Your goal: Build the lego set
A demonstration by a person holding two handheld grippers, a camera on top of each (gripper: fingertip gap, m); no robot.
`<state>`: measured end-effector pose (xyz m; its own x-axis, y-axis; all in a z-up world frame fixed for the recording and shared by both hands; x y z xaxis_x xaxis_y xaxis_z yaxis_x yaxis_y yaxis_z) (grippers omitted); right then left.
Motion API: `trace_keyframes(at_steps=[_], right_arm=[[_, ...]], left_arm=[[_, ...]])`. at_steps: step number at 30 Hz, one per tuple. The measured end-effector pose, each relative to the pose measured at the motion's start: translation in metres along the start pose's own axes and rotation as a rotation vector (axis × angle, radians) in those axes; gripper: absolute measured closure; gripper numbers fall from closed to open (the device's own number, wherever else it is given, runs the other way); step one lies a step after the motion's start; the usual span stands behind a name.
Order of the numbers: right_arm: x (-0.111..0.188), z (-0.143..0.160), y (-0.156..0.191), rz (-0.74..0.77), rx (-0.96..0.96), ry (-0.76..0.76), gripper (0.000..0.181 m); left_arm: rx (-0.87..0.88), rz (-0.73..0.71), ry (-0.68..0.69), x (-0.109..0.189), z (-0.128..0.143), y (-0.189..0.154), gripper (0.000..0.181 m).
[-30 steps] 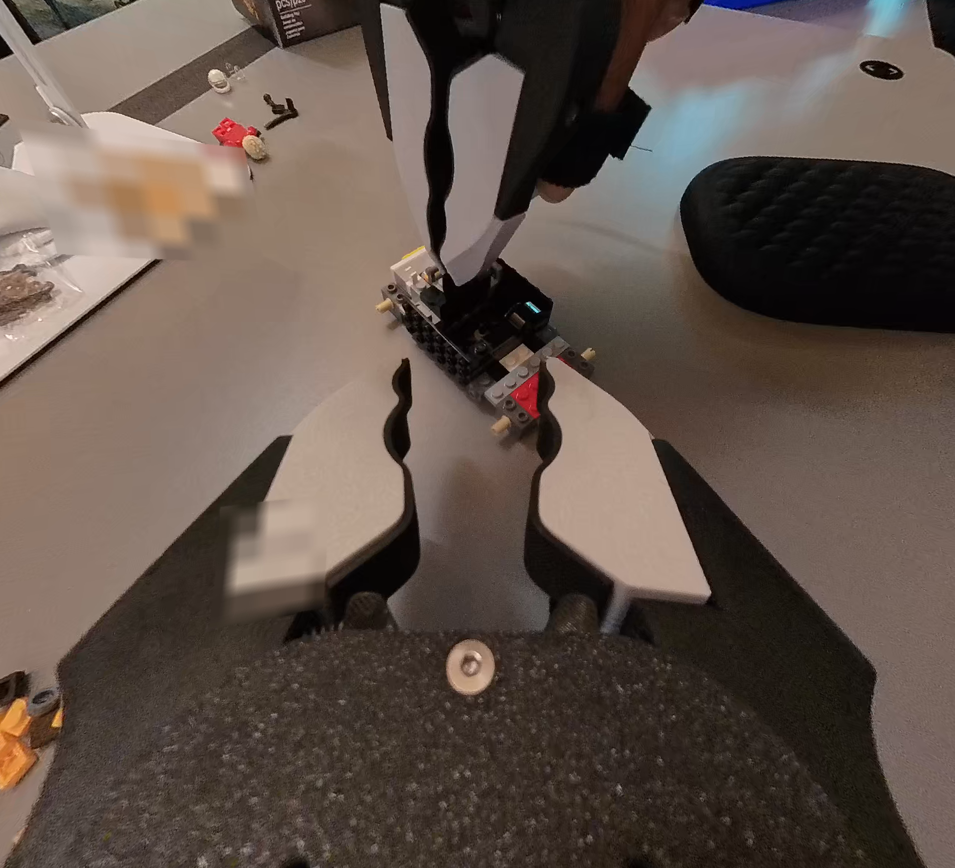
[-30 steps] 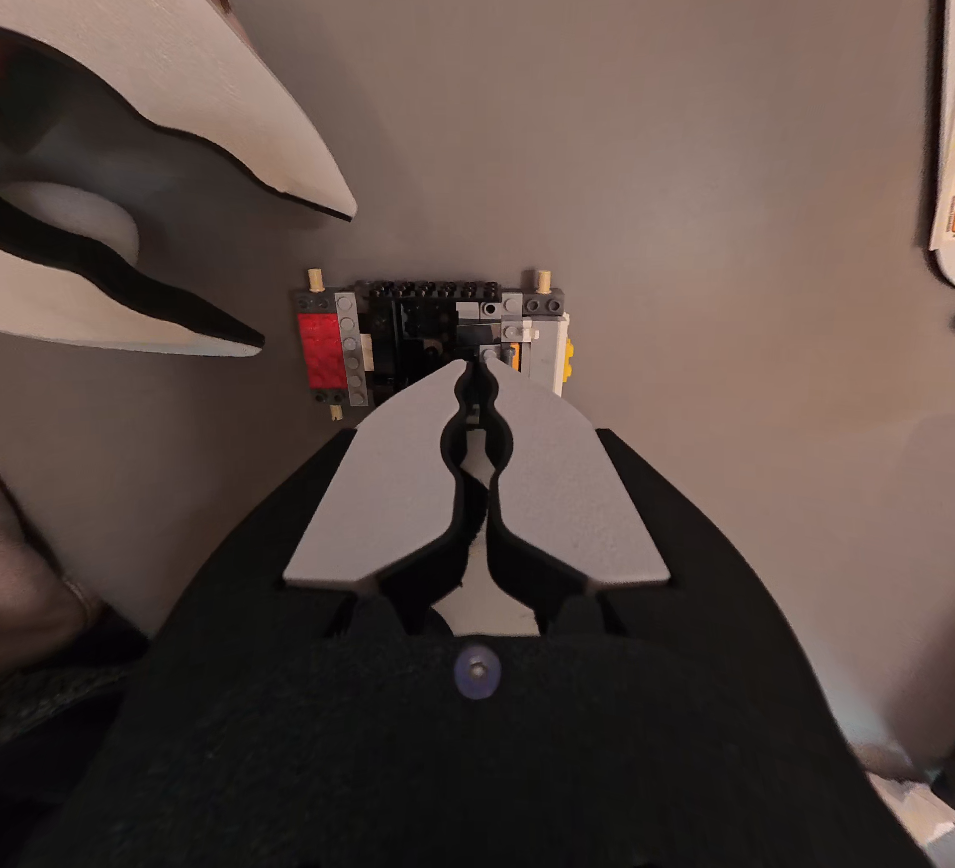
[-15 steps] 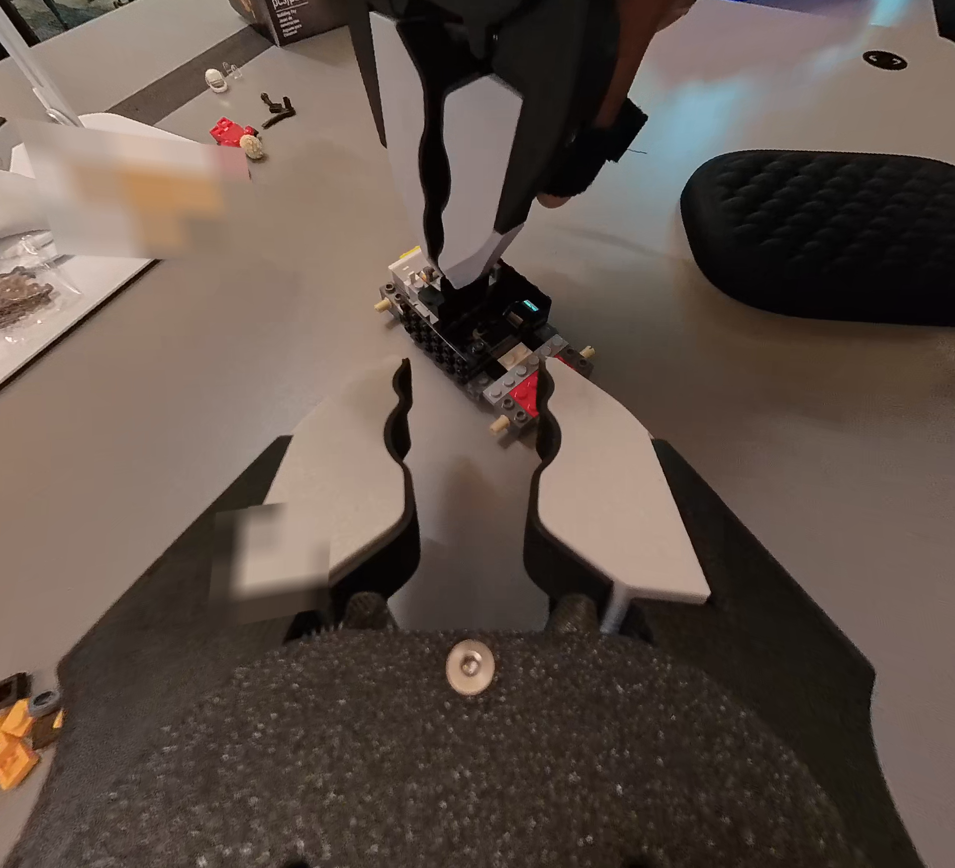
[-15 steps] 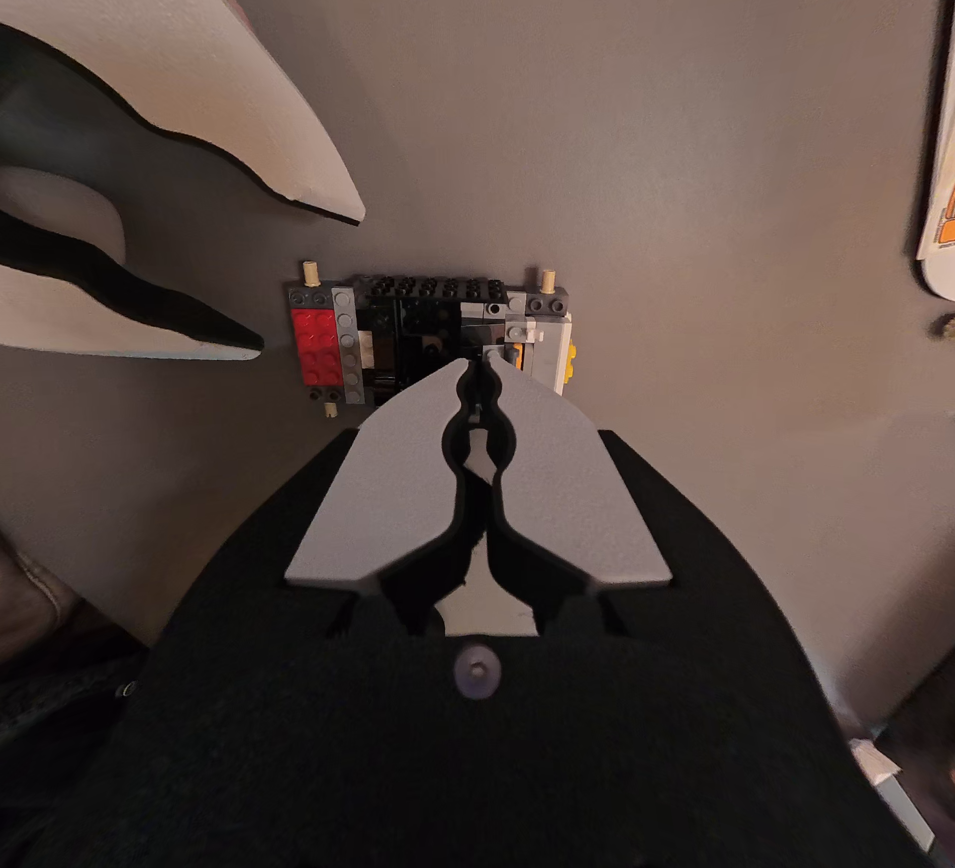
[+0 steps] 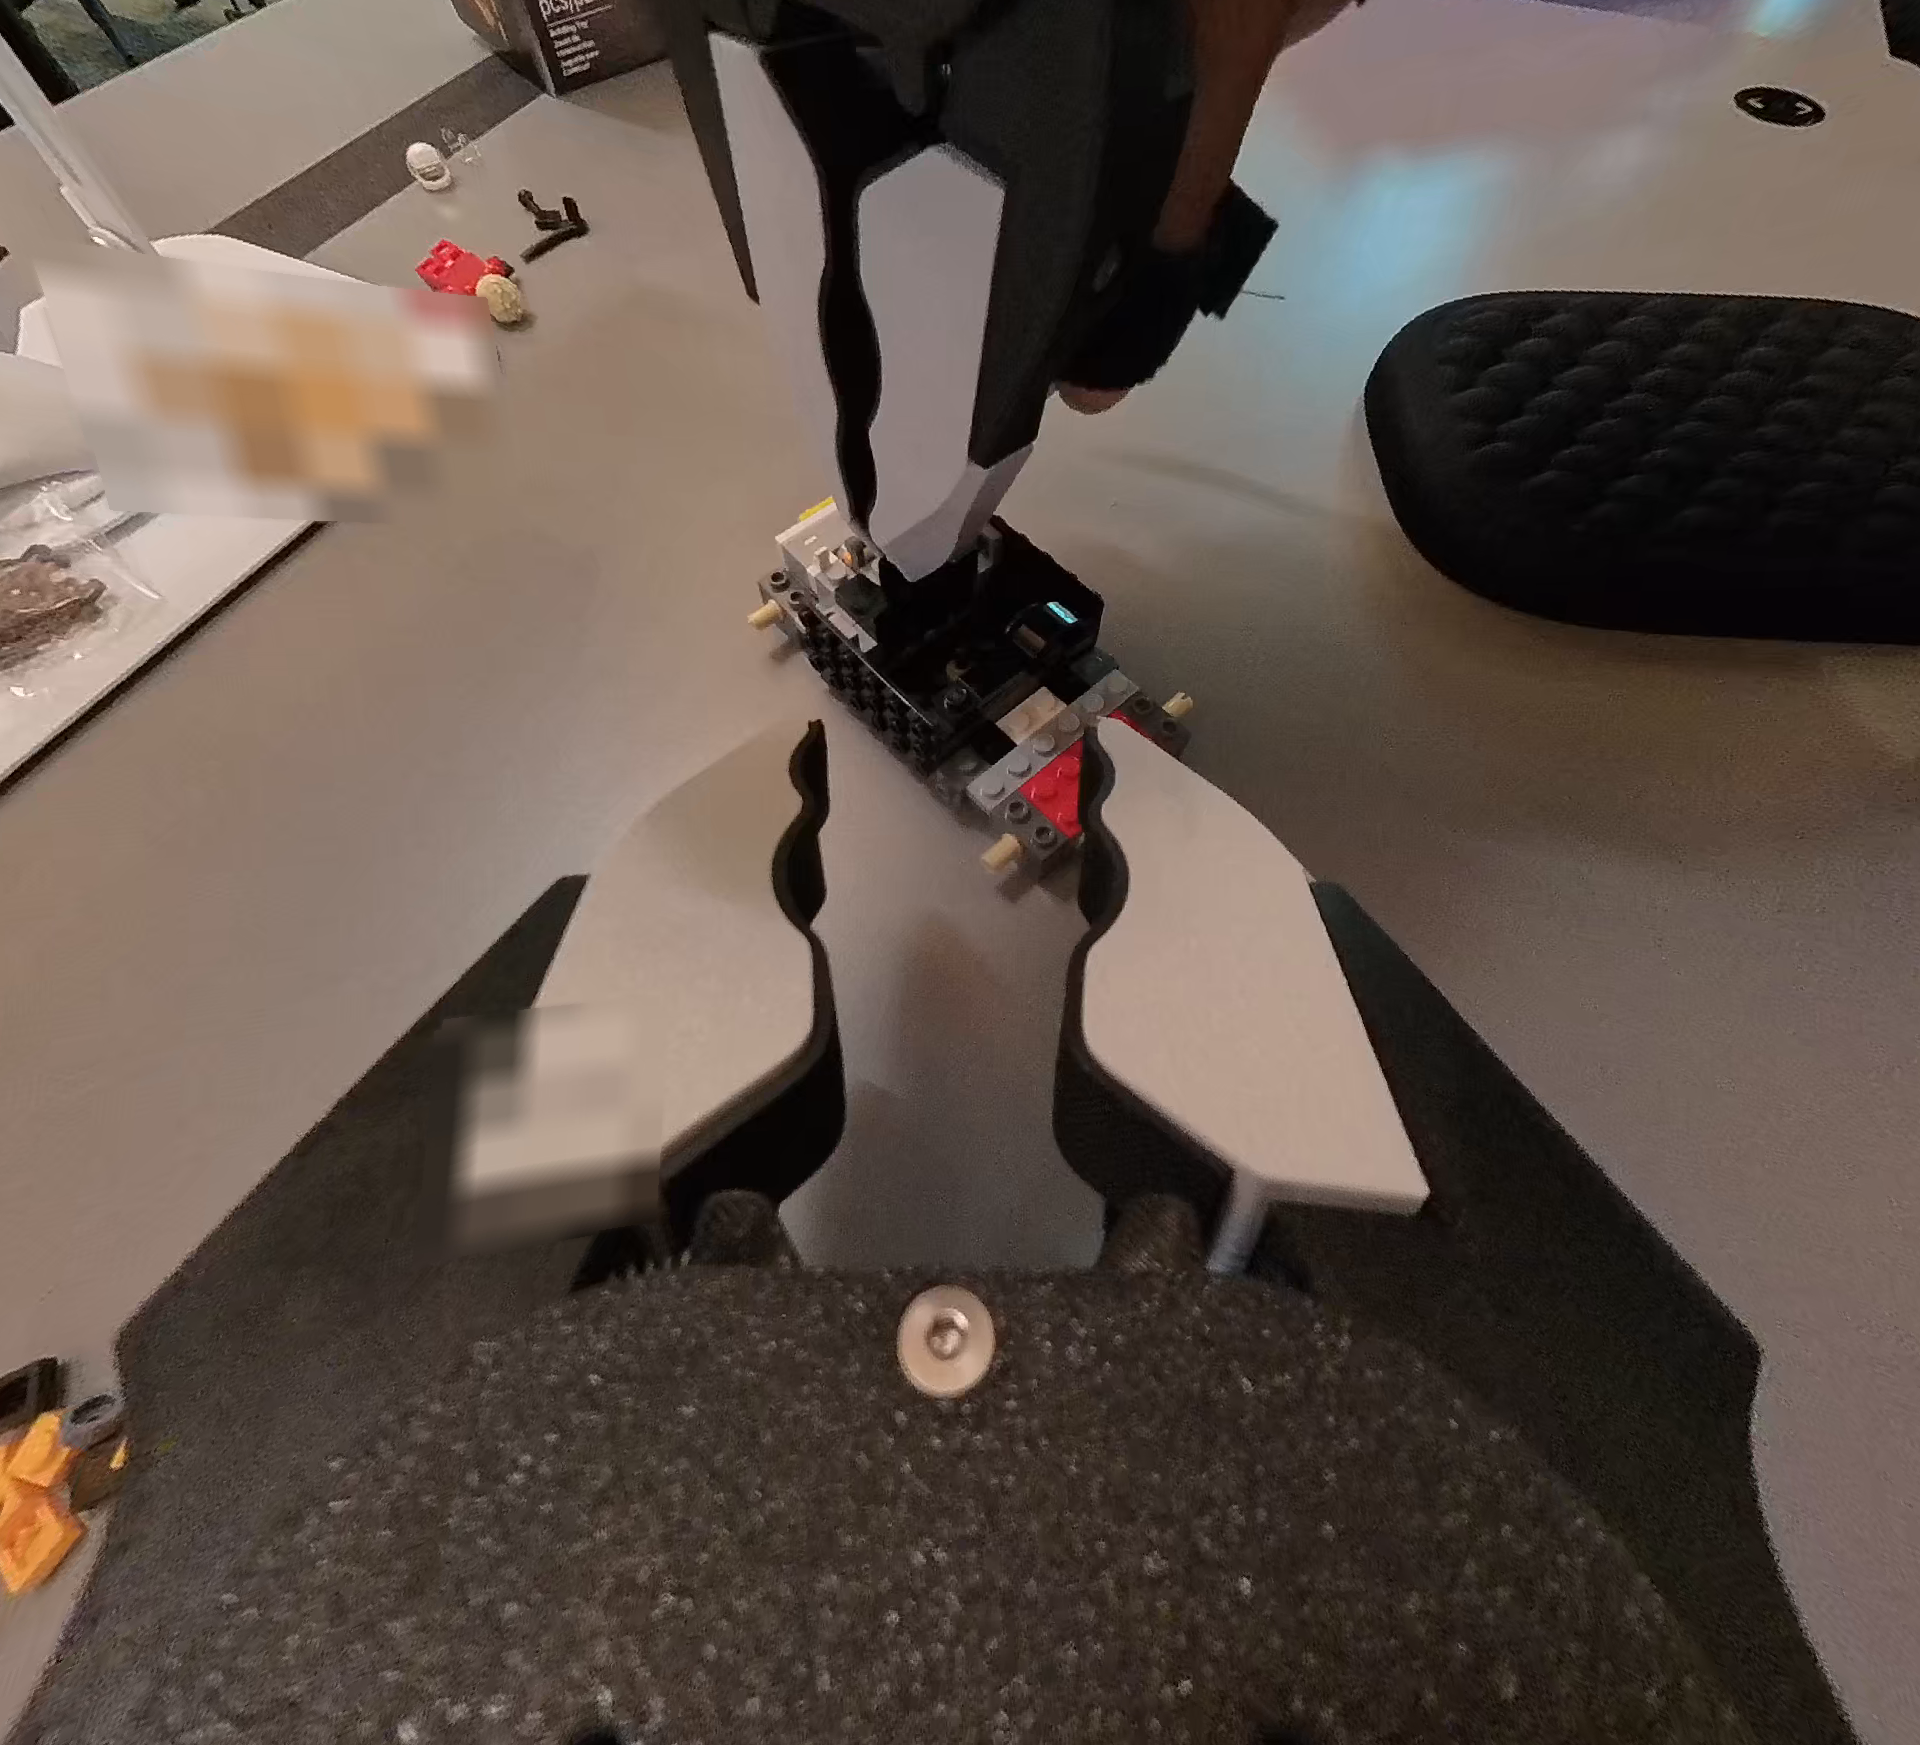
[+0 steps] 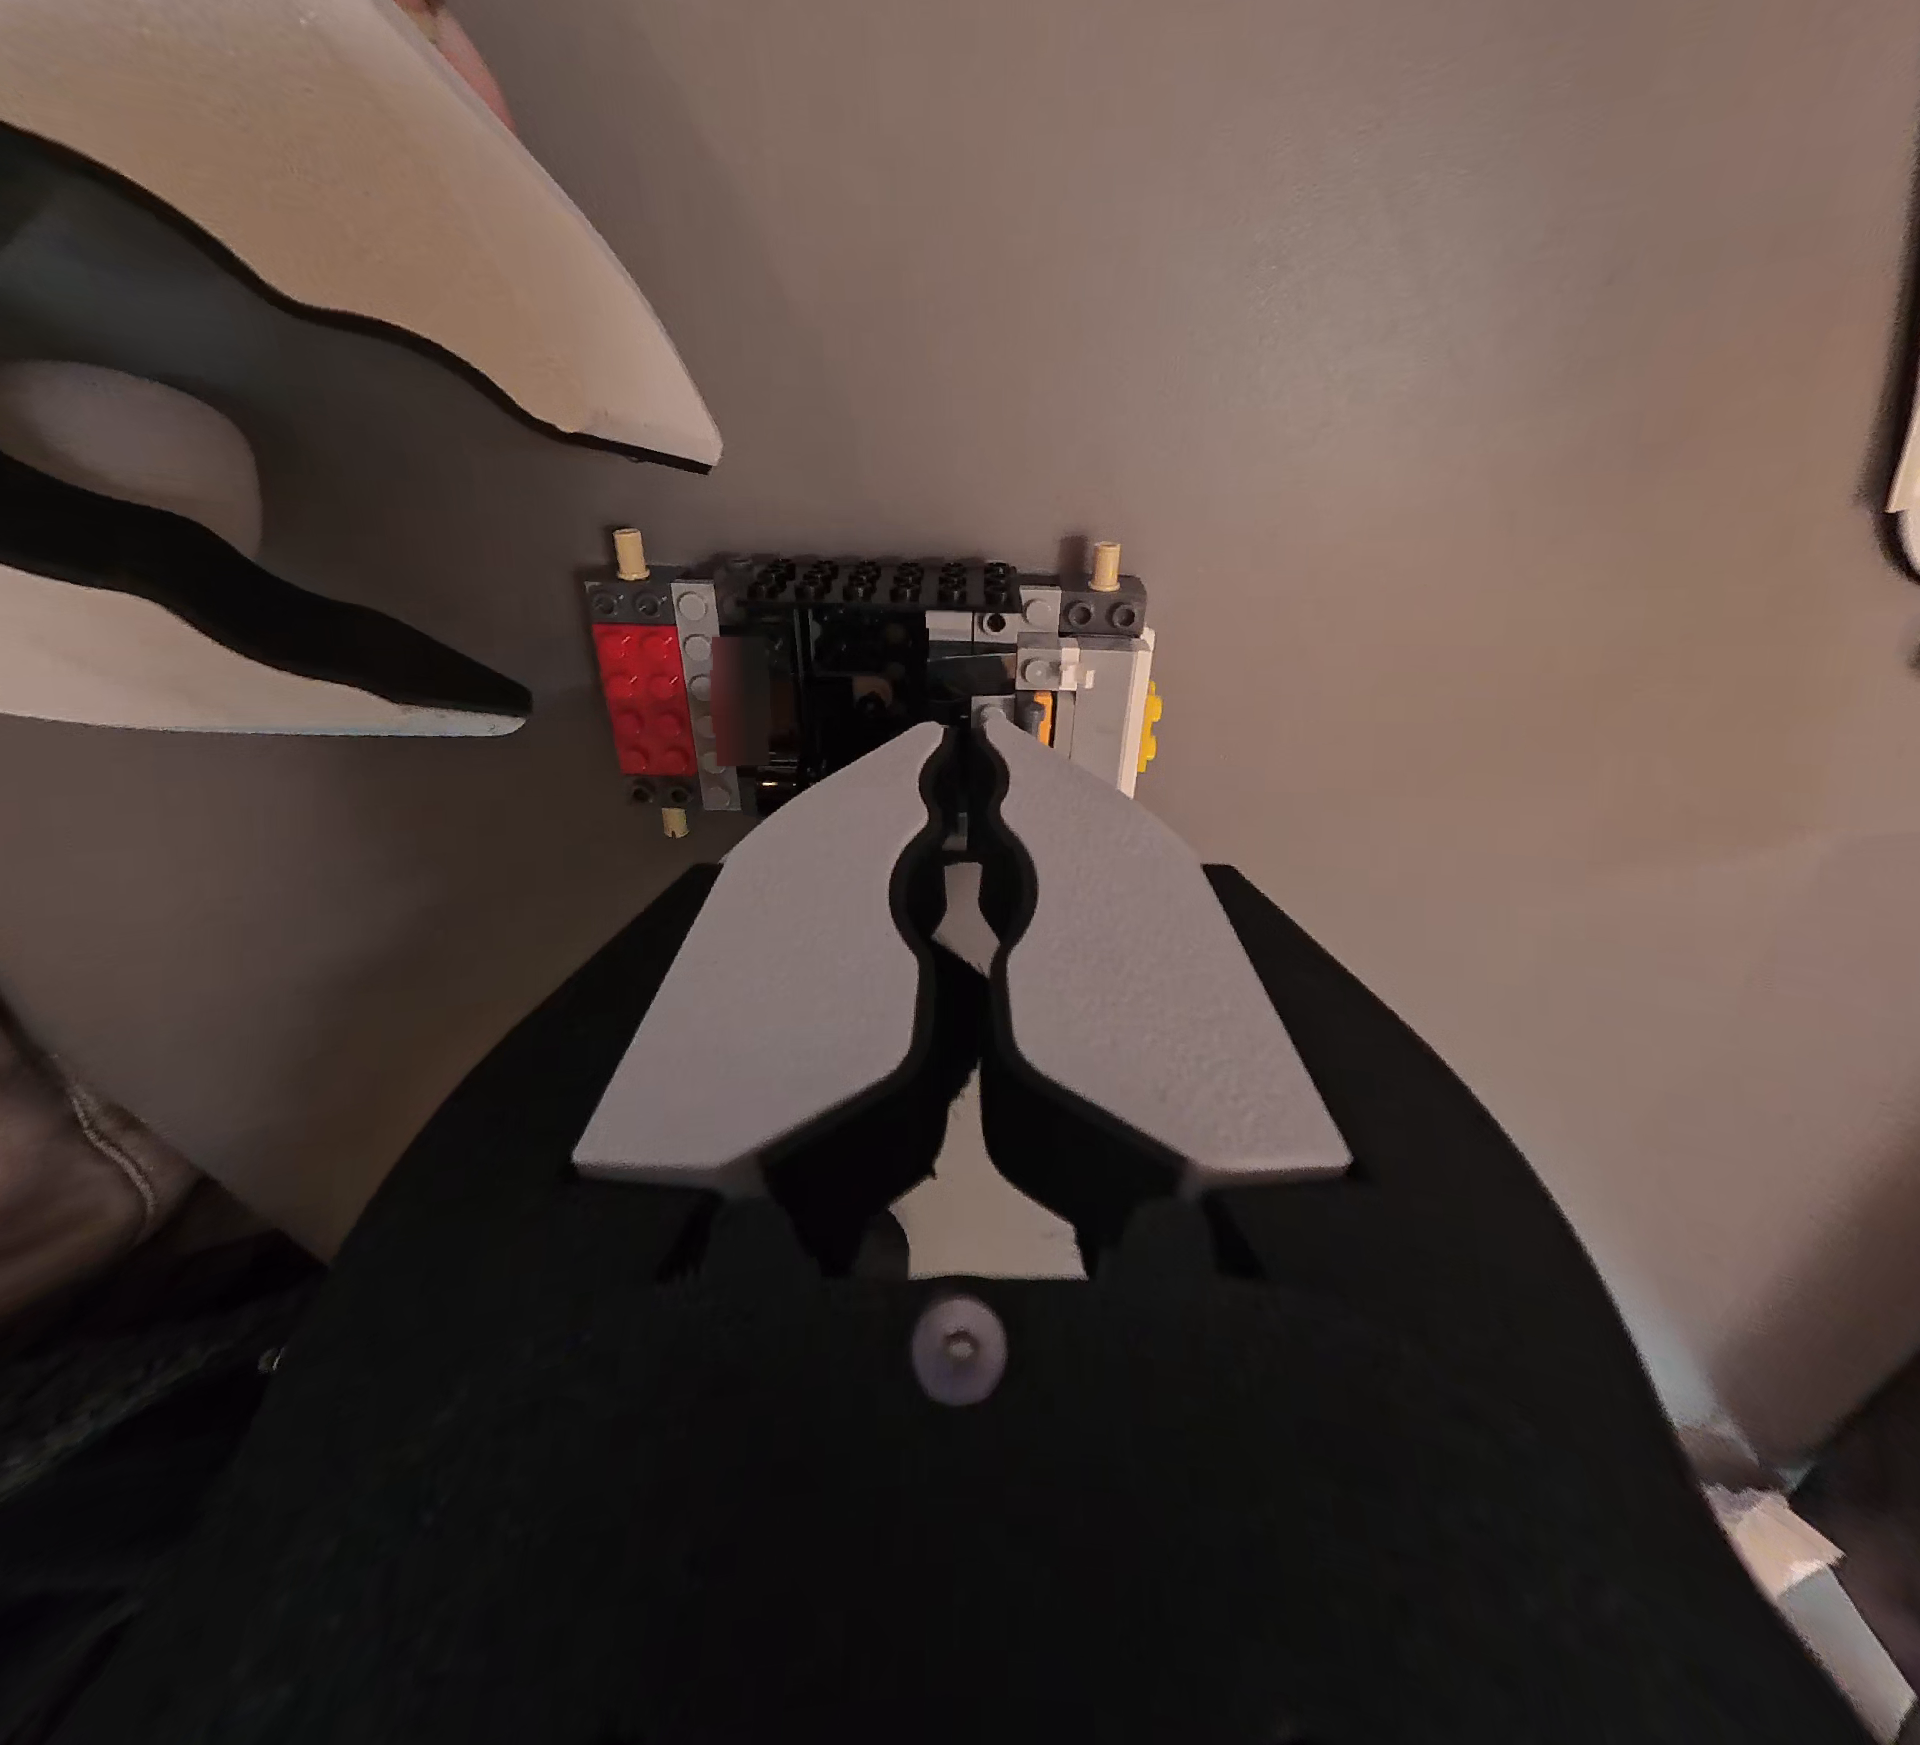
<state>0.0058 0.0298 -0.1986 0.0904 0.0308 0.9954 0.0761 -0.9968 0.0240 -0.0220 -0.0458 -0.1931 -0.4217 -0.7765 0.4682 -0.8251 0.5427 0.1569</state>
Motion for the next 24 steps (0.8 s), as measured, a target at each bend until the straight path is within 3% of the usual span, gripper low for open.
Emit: trace_keyframes(at_steps=[4, 6, 8, 16, 24], right_arm=[[0.002, 0.001, -0.002, 0.009, -0.01, -0.074, 0.178], [0.011, -0.001, 0.0, -0.052, -0.04, -0.159, 0.164], [0.022, 0.0, 0.001, -0.105, -0.07, -0.238, 0.161], [0.018, 0.017, -0.004, -0.139, -0.053, -0.446, 0.171], [0.001, 0.005, -0.003, -0.091, -0.006, -0.366, 0.177]], left_arm=[[-0.001, 0.0, 0.0, 0.0, 0.0, 0.0, 0.135], [0.001, 0.001, -0.002, 0.0, 0.0, 0.0, 0.135], [0.004, 0.003, 0.0, 0.0, 0.0, 0.0, 0.135], [-0.003, 0.007, 0.008, -0.001, 0.001, -0.001, 0.135], [-0.003, 0.008, 0.009, -0.001, 0.001, -0.001, 0.135]])
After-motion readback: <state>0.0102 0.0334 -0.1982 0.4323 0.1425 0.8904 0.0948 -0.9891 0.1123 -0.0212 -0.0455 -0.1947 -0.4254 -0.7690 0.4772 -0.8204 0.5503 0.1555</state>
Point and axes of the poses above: each gripper's, where its closed fingertips meet, x back along the fingers, z out of its underside, y = z × x across the jaws, the point moved 3 cm from there along x, back along the fingers, and after that the axes turned 10 degrees about -x, right-handed, at the moved point
